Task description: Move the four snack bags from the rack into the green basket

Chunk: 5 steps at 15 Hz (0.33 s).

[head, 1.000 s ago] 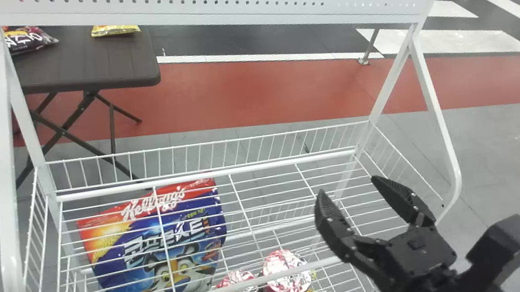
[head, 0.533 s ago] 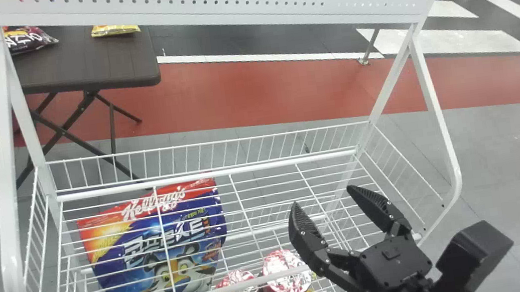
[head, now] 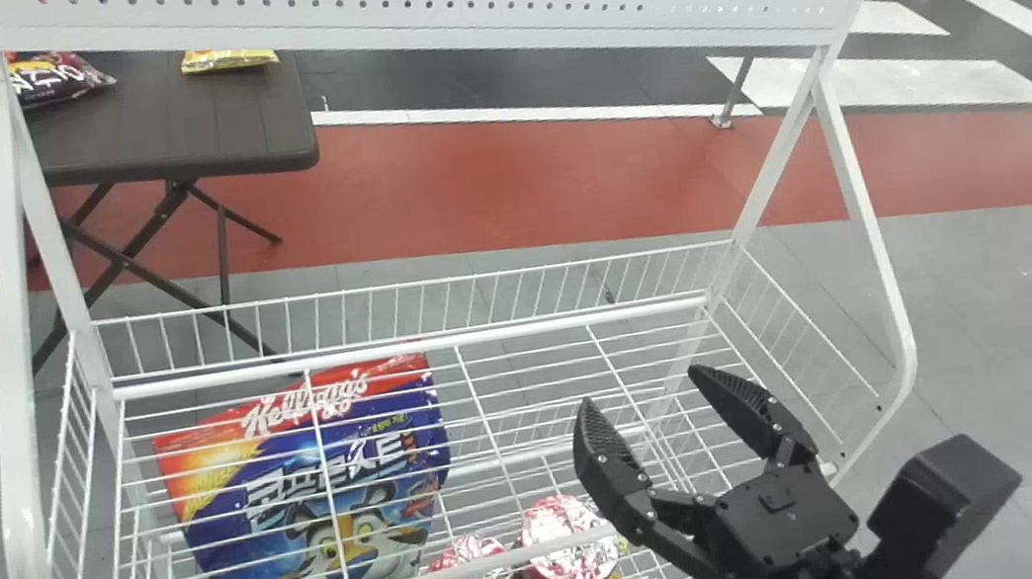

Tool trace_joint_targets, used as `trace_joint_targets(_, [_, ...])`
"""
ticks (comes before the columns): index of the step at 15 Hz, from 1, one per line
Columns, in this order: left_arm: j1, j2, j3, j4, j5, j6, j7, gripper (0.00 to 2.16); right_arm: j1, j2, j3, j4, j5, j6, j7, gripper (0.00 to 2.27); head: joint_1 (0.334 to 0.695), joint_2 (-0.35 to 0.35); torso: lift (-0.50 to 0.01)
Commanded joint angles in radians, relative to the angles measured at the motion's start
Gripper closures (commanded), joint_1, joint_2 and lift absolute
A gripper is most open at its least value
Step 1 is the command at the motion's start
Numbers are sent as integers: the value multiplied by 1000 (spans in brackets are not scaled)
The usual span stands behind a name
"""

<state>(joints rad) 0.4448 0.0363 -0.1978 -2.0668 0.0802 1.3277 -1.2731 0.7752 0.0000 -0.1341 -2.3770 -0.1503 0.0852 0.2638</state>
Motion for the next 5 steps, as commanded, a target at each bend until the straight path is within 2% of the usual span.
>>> trace_joint_targets(1, [0,1,1,-1,3,0,-2,1484,2,1,-2,-4,0,-3,-1,36,695,-350,0])
trace_joint_targets(5, [0,1,1,-1,3,0,-2,1484,2,1,-4,-8,-2,-3,-1,36,695,-350,0])
